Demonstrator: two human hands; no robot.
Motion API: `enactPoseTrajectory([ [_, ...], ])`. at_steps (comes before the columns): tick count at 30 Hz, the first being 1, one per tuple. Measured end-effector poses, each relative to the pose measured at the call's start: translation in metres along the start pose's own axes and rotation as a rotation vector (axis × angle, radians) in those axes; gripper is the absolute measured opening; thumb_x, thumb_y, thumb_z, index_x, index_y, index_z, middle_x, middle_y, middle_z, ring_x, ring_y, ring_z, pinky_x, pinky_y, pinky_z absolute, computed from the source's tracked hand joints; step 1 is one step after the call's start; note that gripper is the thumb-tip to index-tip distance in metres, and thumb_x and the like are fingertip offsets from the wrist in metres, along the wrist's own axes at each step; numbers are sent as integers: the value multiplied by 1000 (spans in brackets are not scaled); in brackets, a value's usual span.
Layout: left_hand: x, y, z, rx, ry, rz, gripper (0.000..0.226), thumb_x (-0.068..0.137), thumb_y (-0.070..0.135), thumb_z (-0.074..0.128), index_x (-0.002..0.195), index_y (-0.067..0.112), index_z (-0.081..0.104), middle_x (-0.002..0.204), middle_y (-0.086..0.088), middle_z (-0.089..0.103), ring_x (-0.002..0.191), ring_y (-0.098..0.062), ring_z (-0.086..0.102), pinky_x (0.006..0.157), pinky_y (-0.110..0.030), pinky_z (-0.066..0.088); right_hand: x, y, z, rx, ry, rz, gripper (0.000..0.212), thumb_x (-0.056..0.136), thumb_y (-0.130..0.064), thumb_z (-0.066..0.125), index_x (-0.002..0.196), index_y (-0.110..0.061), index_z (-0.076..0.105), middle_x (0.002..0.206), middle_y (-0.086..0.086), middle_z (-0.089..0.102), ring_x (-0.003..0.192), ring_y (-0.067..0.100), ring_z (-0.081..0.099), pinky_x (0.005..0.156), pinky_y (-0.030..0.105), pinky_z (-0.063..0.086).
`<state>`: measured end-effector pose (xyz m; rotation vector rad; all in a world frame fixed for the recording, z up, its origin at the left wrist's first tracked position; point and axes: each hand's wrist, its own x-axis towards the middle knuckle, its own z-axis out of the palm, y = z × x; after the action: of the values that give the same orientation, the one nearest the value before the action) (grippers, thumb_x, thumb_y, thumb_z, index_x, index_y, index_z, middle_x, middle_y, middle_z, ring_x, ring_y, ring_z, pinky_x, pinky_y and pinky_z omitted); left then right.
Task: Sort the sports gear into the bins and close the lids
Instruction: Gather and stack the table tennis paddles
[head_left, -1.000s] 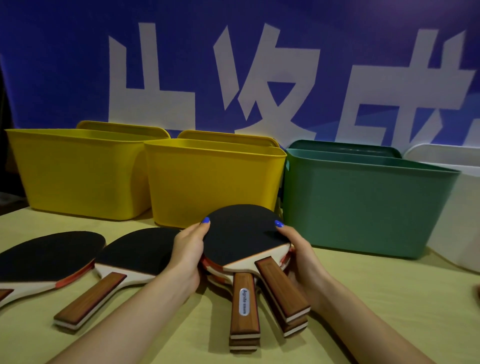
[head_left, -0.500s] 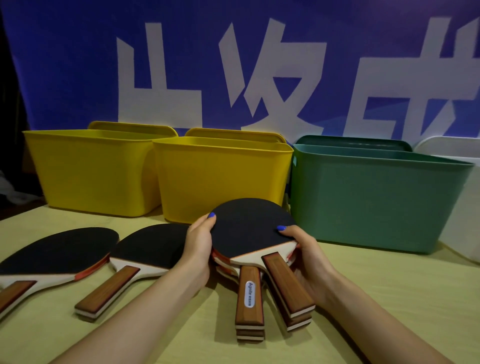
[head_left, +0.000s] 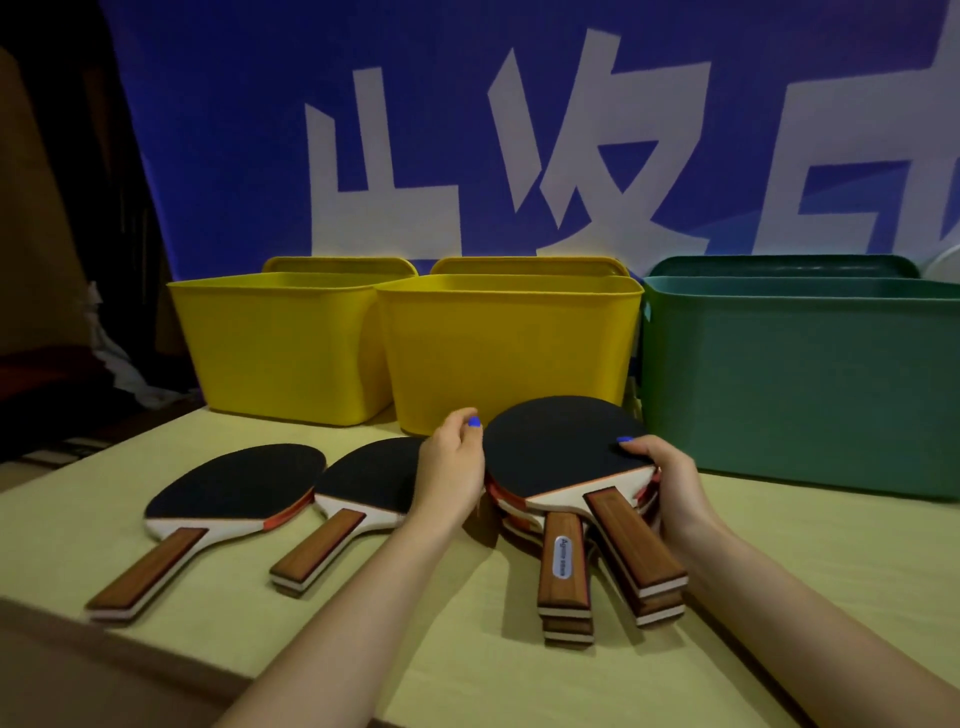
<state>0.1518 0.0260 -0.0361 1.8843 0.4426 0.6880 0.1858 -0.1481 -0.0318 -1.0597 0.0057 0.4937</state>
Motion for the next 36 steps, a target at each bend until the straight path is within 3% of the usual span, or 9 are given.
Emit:
enactPoseTrajectory([
  [3,-4,-6,-22,190,28,132,30,98,22,46,127,21,53,130,-2,55,109,-14,51,89,-29,45,-2,1,1,-31,-1,11,25,84,-27,52,73,-4,54,44,9,57,35,21,56,39,22,48],
  [6,-12,-10,-53,715,11,266,40,94,34,52,132,23,47,132,4,50,123,-15,43,100,-35,40,-2,1,0,-68,-11,11,26,84,-28,51,74,-5,55,45,9,58,36,21,56,44,21,47],
  [9,-23,-16,-84,1156,-52,197,60,89,49,53,139,21,35,136,-1,42,125,-19,40,99,-36,39,-4,1,1,-76,-8,10,26,85,-29,52,72,-6,54,43,7,57,34,19,55,39,19,46],
  [12,-29,-25,-105,1310,-155,2,69,84,61,53,136,18,34,131,-4,45,116,-21,48,90,-34,47,-4,2,0,-91,16,2,24,83,-31,54,73,-9,53,43,6,56,35,18,54,42,20,46],
  [18,-23,-24,-127,891,-218,-330,63,79,55,64,118,5,57,73,0,52,66,-11,50,54,-23,35,-6,3,-2,-94,13,8,24,84,-31,54,73,-10,52,43,4,56,35,17,54,38,18,44],
  [23,-39,-3,-130,-196,-302,-538,19,83,21,64,84,3,58,59,-8,56,43,-15,51,37,-22,41,-4,4,-3,-81,7,10,23,82,-31,56,83,-8,55,48,7,59,39,19,56,47,23,44],
  [25,-47,7,-123,-400,-226,-486,19,88,19,59,74,7,54,53,-5,49,35,-12,42,30,-18,34,1,5,-5,-81,6,13,25,82,-32,57,86,-7,55,49,8,59,40,20,56,47,23,44],
  [31,-59,48,-90,-415,-239,-288,29,92,36,54,86,8,55,50,-3,48,36,-12,43,34,-21,33,9,6,-6,-83,15,4,39,80,-35,61,103,-5,56,60,13,60,54,26,58,55,28,47],
  [36,-78,51,-40,-353,-327,-337,30,93,37,52,91,9,65,48,-1,54,35,-10,46,39,-21,33,10,7,-5,-44,-5,-32,29,83,-32,57,92,-5,61,58,13,63,53,27,59,54,28,47],
])
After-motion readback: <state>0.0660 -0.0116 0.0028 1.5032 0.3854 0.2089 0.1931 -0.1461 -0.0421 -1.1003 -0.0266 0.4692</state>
